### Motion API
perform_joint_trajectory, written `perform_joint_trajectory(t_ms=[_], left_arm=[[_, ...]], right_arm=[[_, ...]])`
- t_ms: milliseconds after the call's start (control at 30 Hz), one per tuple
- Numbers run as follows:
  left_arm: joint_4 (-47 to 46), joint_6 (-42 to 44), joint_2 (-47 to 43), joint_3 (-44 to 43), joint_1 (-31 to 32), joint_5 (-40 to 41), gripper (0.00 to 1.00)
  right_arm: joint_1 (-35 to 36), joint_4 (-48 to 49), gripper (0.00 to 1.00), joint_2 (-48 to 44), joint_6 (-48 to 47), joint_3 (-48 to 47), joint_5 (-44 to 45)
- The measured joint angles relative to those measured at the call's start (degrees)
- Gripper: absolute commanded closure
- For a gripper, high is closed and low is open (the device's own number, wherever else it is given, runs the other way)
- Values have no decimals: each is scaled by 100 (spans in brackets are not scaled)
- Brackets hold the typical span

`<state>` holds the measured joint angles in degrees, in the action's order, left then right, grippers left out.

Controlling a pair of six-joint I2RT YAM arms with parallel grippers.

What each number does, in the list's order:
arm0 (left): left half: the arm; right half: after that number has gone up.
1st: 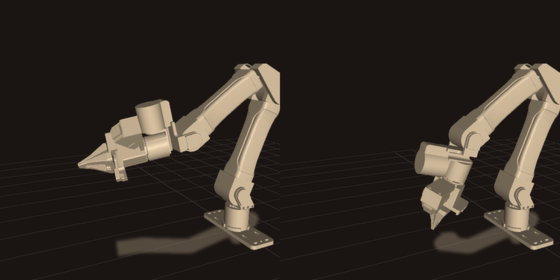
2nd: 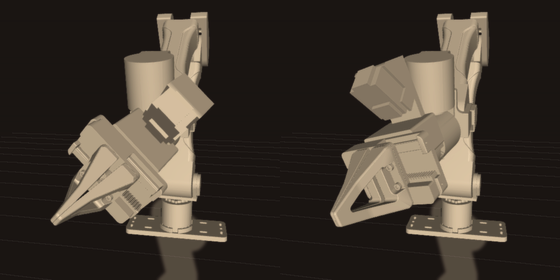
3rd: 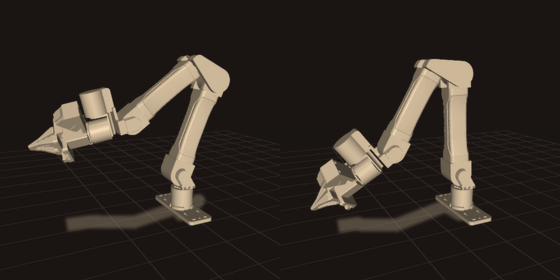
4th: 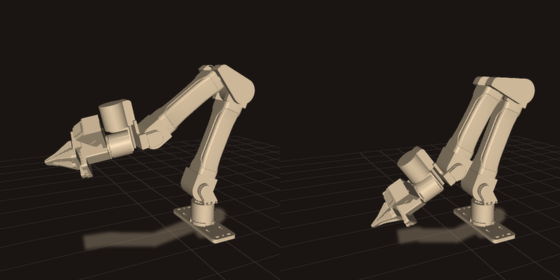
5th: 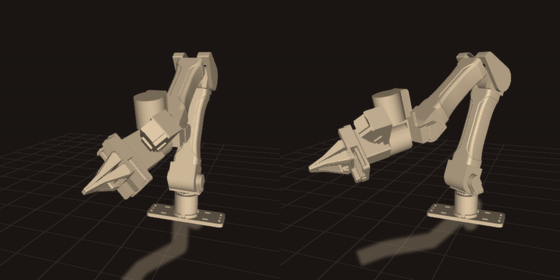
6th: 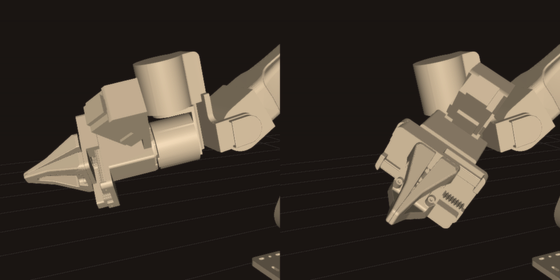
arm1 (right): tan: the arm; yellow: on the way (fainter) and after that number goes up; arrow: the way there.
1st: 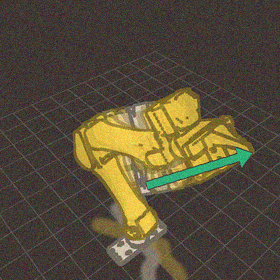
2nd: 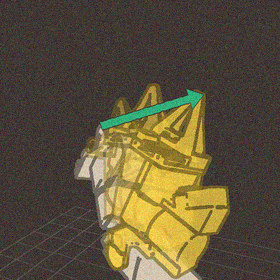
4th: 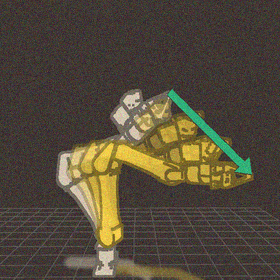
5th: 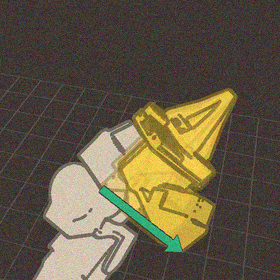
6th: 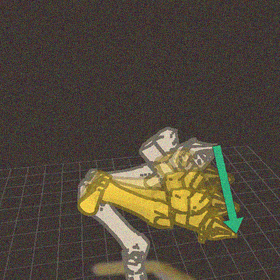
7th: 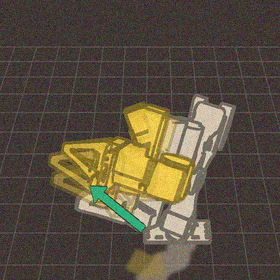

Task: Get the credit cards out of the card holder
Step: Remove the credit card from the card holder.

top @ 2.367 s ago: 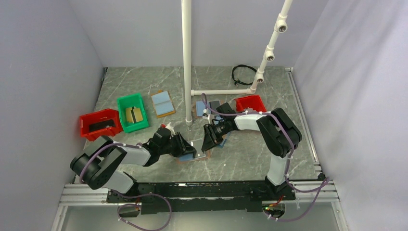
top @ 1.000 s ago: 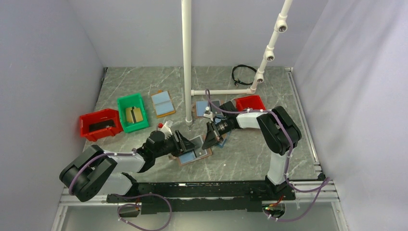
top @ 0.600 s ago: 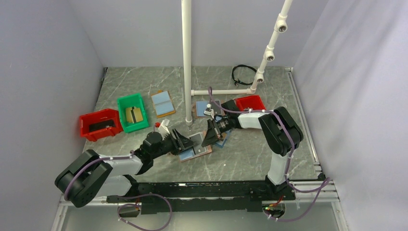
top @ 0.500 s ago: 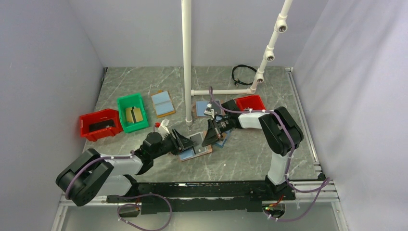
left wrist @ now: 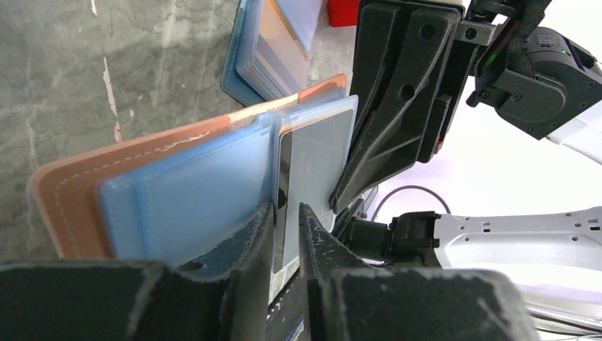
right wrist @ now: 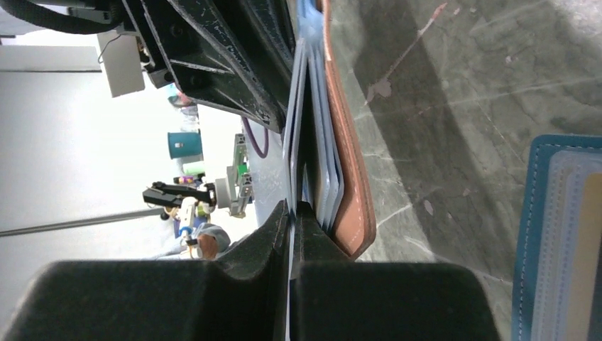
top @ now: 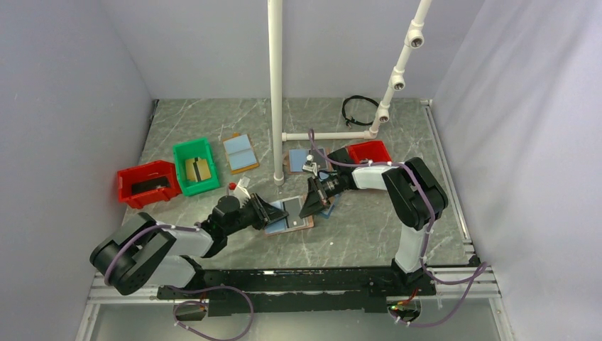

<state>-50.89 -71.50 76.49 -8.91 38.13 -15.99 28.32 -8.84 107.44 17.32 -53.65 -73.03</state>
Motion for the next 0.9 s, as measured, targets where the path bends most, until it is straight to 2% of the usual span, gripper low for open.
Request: perform_joint_trajectory(t_ms=[300, 533, 633, 767, 900], left_arm=[[498, 85, -494, 0, 0, 90, 79], [439, 92, -275, -24, 0, 22, 75], [308, 90, -26, -44, 0, -22, 81], [247, 101, 114, -46, 0, -63, 100], [275, 162, 107, -46, 0, -68, 100]], right_arm=[[13, -256, 100, 0, -236, -74, 188], [52, -273, 100, 0, -256, -72, 201], [85, -291, 100, 0, -264, -74, 208], [103, -398, 100, 0, -291, -74, 238], [103, -498, 100, 2, -341, -87, 304]])
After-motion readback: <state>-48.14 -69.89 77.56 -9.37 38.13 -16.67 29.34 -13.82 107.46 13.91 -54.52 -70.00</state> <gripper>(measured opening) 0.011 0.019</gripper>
